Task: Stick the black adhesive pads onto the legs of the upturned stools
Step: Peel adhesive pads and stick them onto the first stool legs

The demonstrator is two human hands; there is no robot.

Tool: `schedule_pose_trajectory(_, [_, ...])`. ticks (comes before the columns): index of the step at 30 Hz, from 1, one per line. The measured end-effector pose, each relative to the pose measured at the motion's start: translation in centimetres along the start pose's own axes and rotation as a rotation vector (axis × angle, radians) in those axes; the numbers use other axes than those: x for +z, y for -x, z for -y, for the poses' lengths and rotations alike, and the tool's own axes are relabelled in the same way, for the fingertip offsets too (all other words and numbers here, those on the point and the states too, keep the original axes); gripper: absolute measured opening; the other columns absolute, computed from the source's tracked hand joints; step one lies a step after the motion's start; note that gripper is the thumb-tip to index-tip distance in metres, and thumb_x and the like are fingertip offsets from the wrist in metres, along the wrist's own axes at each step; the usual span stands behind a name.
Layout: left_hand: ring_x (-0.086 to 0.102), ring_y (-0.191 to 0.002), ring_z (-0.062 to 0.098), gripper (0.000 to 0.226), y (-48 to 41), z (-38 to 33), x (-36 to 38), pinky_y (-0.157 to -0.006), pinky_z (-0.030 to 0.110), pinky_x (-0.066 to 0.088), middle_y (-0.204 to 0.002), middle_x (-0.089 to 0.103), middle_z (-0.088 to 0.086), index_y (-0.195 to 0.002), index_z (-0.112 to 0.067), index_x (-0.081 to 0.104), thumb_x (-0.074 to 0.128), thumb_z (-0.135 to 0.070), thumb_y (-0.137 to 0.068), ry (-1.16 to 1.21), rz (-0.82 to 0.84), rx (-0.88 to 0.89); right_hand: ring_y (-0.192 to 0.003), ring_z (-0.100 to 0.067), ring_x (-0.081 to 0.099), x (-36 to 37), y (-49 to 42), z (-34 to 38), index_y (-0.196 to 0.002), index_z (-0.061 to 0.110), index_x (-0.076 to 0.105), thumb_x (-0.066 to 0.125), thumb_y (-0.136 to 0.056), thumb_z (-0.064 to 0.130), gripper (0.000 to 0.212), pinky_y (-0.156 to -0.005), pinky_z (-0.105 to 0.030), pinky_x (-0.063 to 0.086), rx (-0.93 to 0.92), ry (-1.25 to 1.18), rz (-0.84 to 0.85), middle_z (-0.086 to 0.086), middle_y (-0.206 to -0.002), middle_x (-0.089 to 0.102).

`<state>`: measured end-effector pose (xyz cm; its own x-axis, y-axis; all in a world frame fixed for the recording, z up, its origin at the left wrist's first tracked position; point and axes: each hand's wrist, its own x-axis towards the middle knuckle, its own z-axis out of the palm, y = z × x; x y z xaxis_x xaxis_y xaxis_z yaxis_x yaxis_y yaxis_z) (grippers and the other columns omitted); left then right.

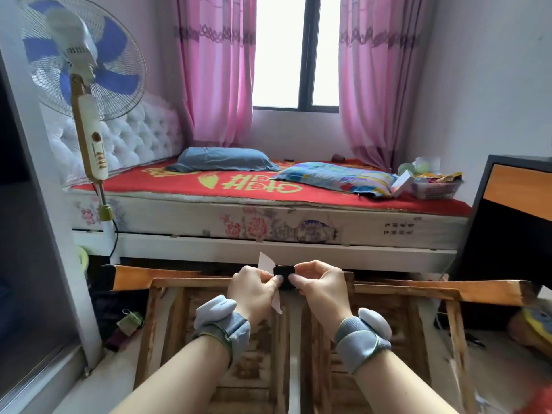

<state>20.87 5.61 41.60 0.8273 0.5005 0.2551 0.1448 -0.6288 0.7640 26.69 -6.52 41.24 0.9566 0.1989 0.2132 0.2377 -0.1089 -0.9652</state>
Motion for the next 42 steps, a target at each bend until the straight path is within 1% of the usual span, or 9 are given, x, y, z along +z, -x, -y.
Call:
schedule_pose_trajectory(3, [0.071, -0.078, 0.023, 0.025, -0.2, 0.2, 0.2, -0.070, 0.034, 0.054, -0.075, 0.077, 0.007, -0.078, -0.013, 0.079, 0.068, -0.035, -0.082, 0.062, -0.086, 0.006, -0.069, -0.008, 0.067, 0.4, 0.3, 0.2, -0.077, 0.018, 0.073, 0.077, -0.071, 0.013, 0.009, -0.072, -0.024, 0.055, -0.085, 0.048, -0.050, 0.003, -0.074, 0.073])
schedule_pose_trajectory(12, [0.072, -0.075, 0.019, 0.023, -0.6, 1.2, 0.5, -0.070, 0.034, 0.057, -0.073, 0.077, 0.002, -0.079, -0.015, 0.080, 0.069, -0.036, -0.081, 0.084, -0.056, 0.043, -0.065, 0.001, 0.063, 0.9, 0.8, 0.0, -0.081, 0.014, 0.074, 0.073, -0.074, 0.014, 0.008, -0.063, -0.005, 0.046, -0.146, 0.131, -0.126, 0.005, -0.072, 0.071])
schedule_pose_trajectory(19, [0.070, -0.075, 0.021, 0.022, -0.5, 1.1, 0.6, -0.064, 0.025, 0.047, -0.072, 0.076, 0.004, -0.078, -0.015, 0.080, 0.069, -0.034, -0.082, 0.090, -0.056, 0.030, -0.070, -0.009, 0.068, 1.1, 0.8, -0.5, -0.074, 0.022, 0.073, 0.076, -0.072, 0.013, 0.009, -0.074, -0.025, 0.055, -0.104, 0.068, -0.160, 0.003, -0.074, 0.072])
schedule_pose_trajectory(22, [0.070, -0.076, 0.021, 0.022, -0.6, 1.2, 0.6, -0.066, 0.027, 0.050, -0.073, 0.076, 0.004, -0.078, -0.015, 0.080, 0.070, -0.035, -0.081, 0.092, -0.049, 0.023, -0.069, -0.006, 0.068, 1.0, 0.7, -0.8, -0.074, 0.022, 0.074, 0.076, -0.073, 0.014, 0.009, -0.074, -0.025, 0.056, -0.077, 0.032, -0.133, 0.008, -0.070, 0.073])
schedule_pose_trajectory(27, [0.071, -0.075, 0.021, 0.024, -0.8, 1.3, 0.7, -0.070, 0.033, 0.056, -0.072, 0.076, 0.004, -0.076, -0.014, 0.080, 0.072, -0.036, -0.079, 0.135, -0.041, 0.000, -0.070, -0.009, 0.069, 0.9, 0.2, -1.1, -0.078, 0.019, 0.074, 0.077, -0.072, 0.015, 0.007, -0.074, -0.027, 0.057, -0.059, 0.025, -0.113, 0.006, -0.072, 0.073])
schedule_pose_trajectory(31, [0.072, -0.073, 0.021, 0.020, -1.3, 1.7, 0.7, -0.074, 0.042, 0.060, -0.075, 0.077, 0.003, -0.074, -0.017, 0.078, 0.079, -0.037, -0.072, 0.258, -0.034, -0.097, -0.072, -0.010, 0.067, 0.4, -0.2, -0.9, -0.096, 0.016, 0.072, 0.076, -0.073, 0.012, 0.024, -0.075, -0.025, 0.056, -0.051, 0.035, -0.050, 0.002, -0.079, 0.072])
schedule_pose_trajectory(33, [0.072, -0.074, 0.021, 0.017, -1.2, 1.6, 0.7, -0.074, 0.044, 0.060, -0.076, 0.076, 0.002, -0.074, -0.019, 0.077, 0.078, -0.036, -0.072, 0.300, -0.036, -0.118, -0.081, -0.009, 0.068, 0.3, -0.3, -0.6, -0.103, 0.017, 0.072, 0.074, -0.075, 0.012, 0.029, -0.082, -0.025, 0.055, -0.083, 0.049, -0.009, 0.001, -0.090, 0.073])
schedule_pose_trajectory(36, [0.072, -0.072, 0.026, 0.020, -1.1, 1.1, 0.8, -0.069, 0.044, 0.061, -0.075, 0.076, 0.005, -0.080, -0.016, 0.079, 0.074, -0.035, -0.077, 0.333, -0.049, -0.126, -0.090, -0.007, 0.068, 0.6, -0.6, -0.2, -0.101, 0.017, 0.075, 0.070, -0.081, 0.018, 0.020, -0.091, -0.025, 0.053, -0.138, 0.089, 0.042, 0.001, -0.096, 0.076])
schedule_pose_trajectory(42, [0.070, -0.070, 0.029, 0.020, -1.4, 1.2, 0.8, -0.062, 0.040, 0.062, -0.081, 0.076, 0.010, -0.083, -0.013, 0.079, 0.074, -0.033, -0.079, 0.381, -0.020, -0.147, -0.084, -0.010, 0.071, 0.8, -1.3, -0.5, -0.090, 0.017, 0.077, 0.071, -0.079, 0.015, 0.013, -0.088, -0.032, 0.056, -0.120, 0.054, 0.062, 0.000, -0.086, 0.076])
